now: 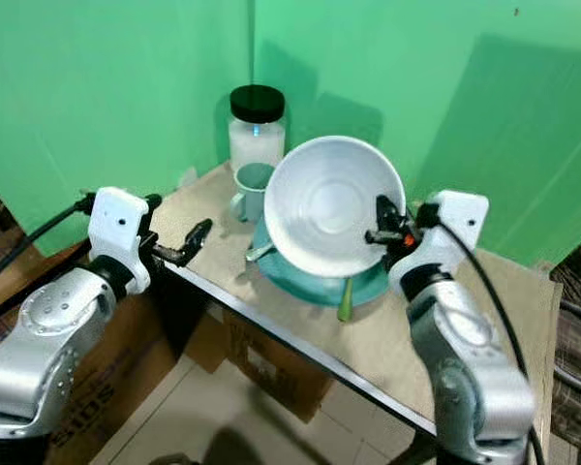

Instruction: Setting the table

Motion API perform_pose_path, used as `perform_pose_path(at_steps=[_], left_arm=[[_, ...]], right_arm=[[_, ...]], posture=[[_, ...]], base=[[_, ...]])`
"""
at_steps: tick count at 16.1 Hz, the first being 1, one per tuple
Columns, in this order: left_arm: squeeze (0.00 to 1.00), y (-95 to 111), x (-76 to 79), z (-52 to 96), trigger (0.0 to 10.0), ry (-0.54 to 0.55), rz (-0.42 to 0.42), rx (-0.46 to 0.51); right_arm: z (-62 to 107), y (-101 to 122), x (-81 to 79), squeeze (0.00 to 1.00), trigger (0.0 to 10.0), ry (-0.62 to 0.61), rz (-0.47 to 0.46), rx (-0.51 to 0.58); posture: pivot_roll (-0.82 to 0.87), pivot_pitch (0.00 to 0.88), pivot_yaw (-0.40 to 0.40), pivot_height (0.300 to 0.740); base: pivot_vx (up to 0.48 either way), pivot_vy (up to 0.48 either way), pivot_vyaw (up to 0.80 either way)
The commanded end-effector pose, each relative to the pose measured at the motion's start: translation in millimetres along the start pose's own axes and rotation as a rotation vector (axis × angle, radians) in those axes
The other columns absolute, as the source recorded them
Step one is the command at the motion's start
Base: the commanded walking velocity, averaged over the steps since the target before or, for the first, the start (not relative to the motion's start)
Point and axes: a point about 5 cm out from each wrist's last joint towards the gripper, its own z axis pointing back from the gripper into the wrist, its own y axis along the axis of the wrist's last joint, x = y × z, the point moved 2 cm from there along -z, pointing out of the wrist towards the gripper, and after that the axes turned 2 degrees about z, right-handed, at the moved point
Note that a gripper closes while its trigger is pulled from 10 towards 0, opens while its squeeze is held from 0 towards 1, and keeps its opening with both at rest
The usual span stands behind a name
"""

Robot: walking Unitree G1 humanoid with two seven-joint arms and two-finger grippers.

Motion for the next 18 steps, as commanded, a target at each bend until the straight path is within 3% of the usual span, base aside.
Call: perform_pose_path(at_steps=[1,4,7,11,16,18], left_arm=[[0.00,7.0,3.4,-6.9,10.0,0.027,-0.025,0.035],[0.00,7.7,3.3,-7.3,10.0,0.040,-0.005,0.041],[0.00,7.5,5.9,-6.7,10.0,0.025,-0.030,0.043],[0.00,7.2,6.0,-5.3,10.0,0.016,-0.041,0.038],[0.00,3.5,4.3,-4.1,10.0,-0.024,-0.084,0.011],[0.00,5.2,-0.3,-3.7,10.0,-0.014,-0.071,0.013]], right_arm=[[3.7,11.2,0.9,0.00,10.0,-0.044,0.000,0.075],[1.5,13.0,-1.6,0.00,10.0,-0.047,0.023,0.094],[-0.9,12.0,1.0,0.00,10.0,-0.075,0.133,0.087],[1.2,14.5,4.0,0.00,10.0,-0.092,0.121,0.098],[-3.5,7.6,6.5,0.00,10.0,-0.124,-0.042,0.058],[-11.2,-6.3,9.7,0.00,10.0,-0.116,-0.079,-0.052]], posture=[[0.07,0.000,-0.054,0.740],[0.07,0.000,-0.058,0.740],[0.08,0.000,-0.055,0.740],[0.07,0.000,-0.046,0.740],[0.07,0.000,-0.031,0.740],[0.07,0.000,-0.024,0.740]], base=[[0.000,0.000,-0.78],[0.000,0.000,-0.78],[0.000,0.000,-0.78],[0.000,0.000,-0.78],[0.000,0.000,-0.79],[0.000,0.000,0.00]])
